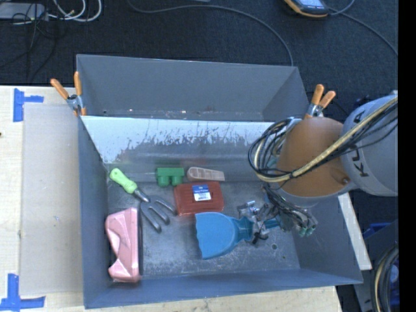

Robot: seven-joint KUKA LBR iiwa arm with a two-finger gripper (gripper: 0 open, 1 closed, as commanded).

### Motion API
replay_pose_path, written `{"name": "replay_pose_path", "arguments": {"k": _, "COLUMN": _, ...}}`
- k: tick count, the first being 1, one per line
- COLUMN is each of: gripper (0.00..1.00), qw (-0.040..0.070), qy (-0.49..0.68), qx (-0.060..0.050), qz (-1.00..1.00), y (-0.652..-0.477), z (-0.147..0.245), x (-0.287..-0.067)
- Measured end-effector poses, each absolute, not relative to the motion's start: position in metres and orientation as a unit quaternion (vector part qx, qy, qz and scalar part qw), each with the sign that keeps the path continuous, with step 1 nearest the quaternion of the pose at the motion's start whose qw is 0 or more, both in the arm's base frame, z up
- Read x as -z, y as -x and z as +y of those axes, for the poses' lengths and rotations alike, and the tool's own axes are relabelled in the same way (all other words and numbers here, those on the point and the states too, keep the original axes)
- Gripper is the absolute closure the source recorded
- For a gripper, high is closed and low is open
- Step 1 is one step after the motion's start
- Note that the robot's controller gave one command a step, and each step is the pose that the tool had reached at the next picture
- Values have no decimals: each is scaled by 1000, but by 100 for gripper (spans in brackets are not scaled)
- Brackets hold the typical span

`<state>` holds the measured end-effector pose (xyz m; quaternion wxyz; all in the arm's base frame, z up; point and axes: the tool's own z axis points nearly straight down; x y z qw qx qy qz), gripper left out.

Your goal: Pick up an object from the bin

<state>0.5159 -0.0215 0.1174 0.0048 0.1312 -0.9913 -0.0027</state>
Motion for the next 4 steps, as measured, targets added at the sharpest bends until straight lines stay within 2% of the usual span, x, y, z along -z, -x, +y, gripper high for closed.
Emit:
{"name": "replay_pose_path", "arguments": {"k": 2, "gripper": 100, "qw": 5, "qy": -132, "qx": 3, "qz": -991, "y": -516, "z": -21, "x": -153}}
{"name": "replay_pose_path", "arguments": {"k": 4, "gripper": 100, "qw": 6, "qy": -132, "qx": 3, "qz": -991, "y": -516, "z": -21, "x": -171}}
